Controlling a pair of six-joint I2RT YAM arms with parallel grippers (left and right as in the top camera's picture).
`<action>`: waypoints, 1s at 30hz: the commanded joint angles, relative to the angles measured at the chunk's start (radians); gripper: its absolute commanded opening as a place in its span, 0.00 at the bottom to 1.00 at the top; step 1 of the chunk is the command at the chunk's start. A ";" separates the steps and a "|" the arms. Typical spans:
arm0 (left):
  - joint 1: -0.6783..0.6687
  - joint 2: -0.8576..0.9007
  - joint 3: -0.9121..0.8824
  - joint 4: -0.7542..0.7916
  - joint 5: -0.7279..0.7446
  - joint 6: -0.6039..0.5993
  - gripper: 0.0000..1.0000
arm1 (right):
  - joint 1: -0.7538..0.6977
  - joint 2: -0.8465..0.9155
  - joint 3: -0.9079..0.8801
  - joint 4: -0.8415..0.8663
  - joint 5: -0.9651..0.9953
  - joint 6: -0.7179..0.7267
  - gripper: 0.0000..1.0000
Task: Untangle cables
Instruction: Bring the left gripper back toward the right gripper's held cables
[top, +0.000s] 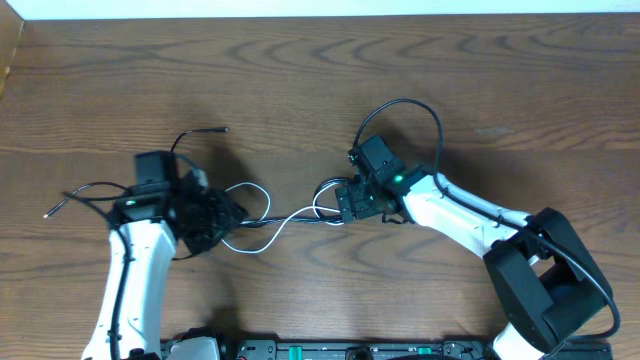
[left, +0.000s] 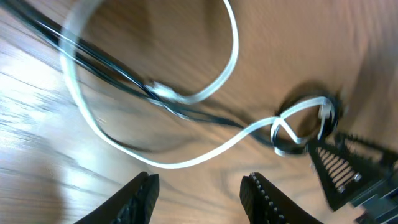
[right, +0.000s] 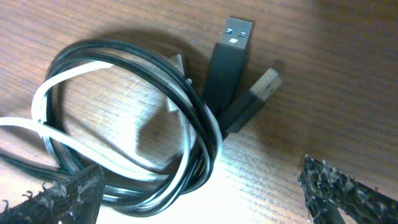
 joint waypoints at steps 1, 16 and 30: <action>-0.105 0.010 -0.049 0.025 0.016 -0.103 0.49 | -0.059 -0.031 0.047 0.001 -0.092 -0.051 0.96; -0.425 0.011 -0.080 0.256 -0.198 -0.548 0.49 | -0.108 -0.010 0.014 0.022 -0.075 -0.153 0.98; -0.642 0.181 -0.080 0.408 -0.375 -0.756 0.49 | -0.101 -0.009 0.014 0.062 -0.076 -0.217 0.99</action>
